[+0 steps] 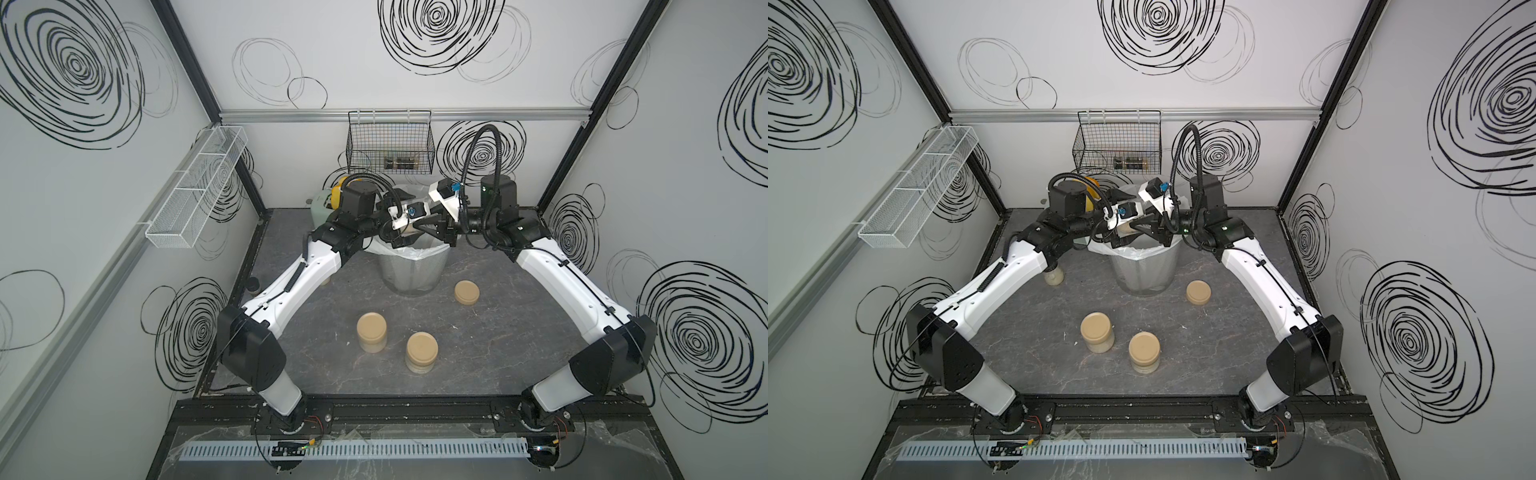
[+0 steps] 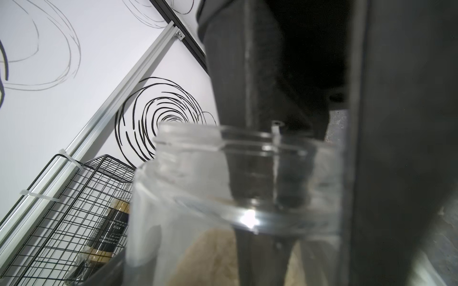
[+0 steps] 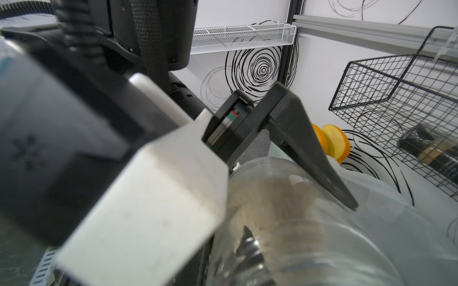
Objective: Empty moldy rice from jars
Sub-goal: Pour the moldy rice from the jar into the trash bin.
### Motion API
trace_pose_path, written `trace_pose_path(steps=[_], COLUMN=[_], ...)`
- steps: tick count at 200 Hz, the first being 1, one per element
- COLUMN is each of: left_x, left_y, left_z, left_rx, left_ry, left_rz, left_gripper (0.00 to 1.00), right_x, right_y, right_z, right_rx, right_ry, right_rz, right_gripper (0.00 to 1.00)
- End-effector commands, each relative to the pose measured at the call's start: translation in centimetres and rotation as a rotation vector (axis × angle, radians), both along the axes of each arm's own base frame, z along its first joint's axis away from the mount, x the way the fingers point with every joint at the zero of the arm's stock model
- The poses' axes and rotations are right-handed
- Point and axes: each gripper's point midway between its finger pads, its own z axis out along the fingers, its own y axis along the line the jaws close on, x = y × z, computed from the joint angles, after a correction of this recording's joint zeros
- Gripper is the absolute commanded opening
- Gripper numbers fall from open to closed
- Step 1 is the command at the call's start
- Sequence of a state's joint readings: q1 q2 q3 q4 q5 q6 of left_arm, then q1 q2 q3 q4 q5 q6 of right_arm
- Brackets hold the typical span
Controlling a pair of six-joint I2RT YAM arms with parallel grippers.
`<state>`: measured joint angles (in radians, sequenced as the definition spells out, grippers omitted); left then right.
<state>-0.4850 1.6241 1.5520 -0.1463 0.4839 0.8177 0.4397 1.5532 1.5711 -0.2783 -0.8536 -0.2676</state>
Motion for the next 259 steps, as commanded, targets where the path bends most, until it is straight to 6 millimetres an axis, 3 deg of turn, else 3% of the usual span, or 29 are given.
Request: trace_pose_path(steps=[1,21,50,88,117,167,204,231,259], left_x=[-0.8,-1.0,-1.9,-1.2,-1.0,-0.6,-1.0,-1.6,-3.2], left_y=[1.8,3.3,3.9,4.7,4.6,4.0,4.2,4.0,4.4], left_z=[7.2,7.3,6.8,6.1,7.1,6.5,7.9,7.9,8.8], left_rx=[-0.177,-0.177,-0.117,-0.039,-0.037,0.097,0.083,0.072,-0.103], left_ry=[-0.167,-0.183,-0.216,-0.277,-0.375,-0.552,-0.640,-0.626,-0.457], left_rz=[0.037,0.068,0.077,0.136,0.181,0.283,0.323,0.324,0.353], left_gripper=[0.96,0.96,0.96,0.96,0.96,0.96,0.96,0.96,0.96], right_x=[2.1,2.9,4.3,4.7,4.9,5.3,5.6,5.6,5.5], right_y=[-1.0,-1.8,-2.2,-1.9,-1.7,-1.5,-1.6,-1.7,-1.8], right_z=[2.1,3.2,3.4,3.5,3.4,2.9,3.0,3.3,3.8], right_rx=[0.070,0.115,0.131,0.139,0.142,0.142,0.144,0.146,0.149], right_ry=[-0.062,-0.060,-0.040,-0.028,-0.022,-0.010,-0.008,-0.014,-0.026], right_rz=[-0.064,-0.073,-0.091,-0.071,-0.068,-0.067,-0.077,-0.084,-0.091], right_gripper=[0.00,0.00,0.00,0.00,0.00,0.00,0.00,0.00,0.00])
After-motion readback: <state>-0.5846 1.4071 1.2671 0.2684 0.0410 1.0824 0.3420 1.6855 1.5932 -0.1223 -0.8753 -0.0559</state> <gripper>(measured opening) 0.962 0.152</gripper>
